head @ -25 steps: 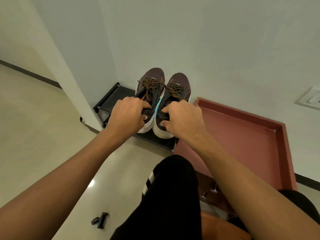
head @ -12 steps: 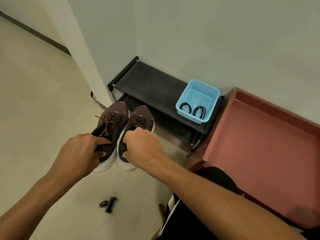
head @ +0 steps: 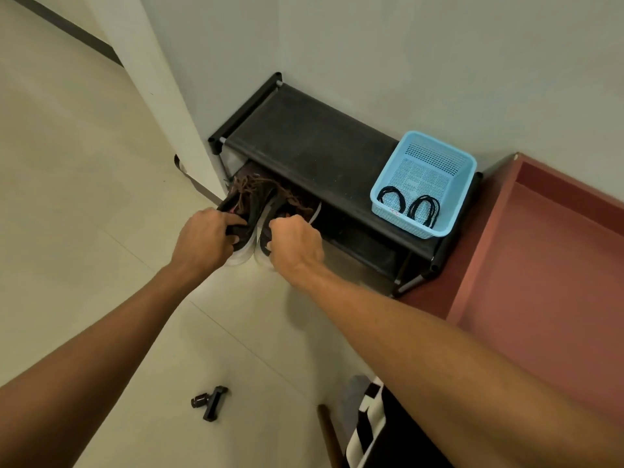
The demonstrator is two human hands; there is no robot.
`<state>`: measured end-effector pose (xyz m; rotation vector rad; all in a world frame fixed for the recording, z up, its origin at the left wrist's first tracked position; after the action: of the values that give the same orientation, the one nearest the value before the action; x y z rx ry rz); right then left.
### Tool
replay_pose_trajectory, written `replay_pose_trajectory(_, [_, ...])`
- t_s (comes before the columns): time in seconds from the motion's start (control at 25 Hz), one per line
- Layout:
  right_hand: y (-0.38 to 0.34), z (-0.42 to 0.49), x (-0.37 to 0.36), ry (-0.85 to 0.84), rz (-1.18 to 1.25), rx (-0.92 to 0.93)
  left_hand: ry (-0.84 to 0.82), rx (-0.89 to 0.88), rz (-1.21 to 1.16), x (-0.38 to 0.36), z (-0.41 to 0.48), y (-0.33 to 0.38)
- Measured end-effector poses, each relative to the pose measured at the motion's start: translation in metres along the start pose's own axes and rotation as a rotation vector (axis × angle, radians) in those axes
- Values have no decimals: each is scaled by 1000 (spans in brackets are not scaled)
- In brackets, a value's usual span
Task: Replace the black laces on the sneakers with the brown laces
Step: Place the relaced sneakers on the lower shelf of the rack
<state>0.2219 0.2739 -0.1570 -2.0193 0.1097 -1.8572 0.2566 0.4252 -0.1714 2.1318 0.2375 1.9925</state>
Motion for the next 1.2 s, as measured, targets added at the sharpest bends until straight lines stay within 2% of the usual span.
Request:
replay_pose_trajectory(0.28, [68,51,-59,235,66,-205,94,-58,-156,-50,74,8])
replay_pose_trajectory(0.52, [90,91,-71,352,187,-273,173,-94,-112,-62,121,21])
replay_pose_trajectory(1.04, [96,122,-83,332,211,-251,135,-90,-72,-94,169,17])
replay_pose_trajectory(1.2, [88,133,-88,307,230,-177,121,-101,-62,-98,174,12])
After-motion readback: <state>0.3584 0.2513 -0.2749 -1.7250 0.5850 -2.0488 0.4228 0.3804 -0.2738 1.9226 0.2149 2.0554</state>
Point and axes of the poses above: each hand's wrist, its own z-axis towards the middle knuckle, its own x-axis out of the back of the hand, y = z × x, the point moved 8 cm from there along z, towards the middle knuckle, and after that the axes turned 9 degrees about x, right-handed, at the moved point
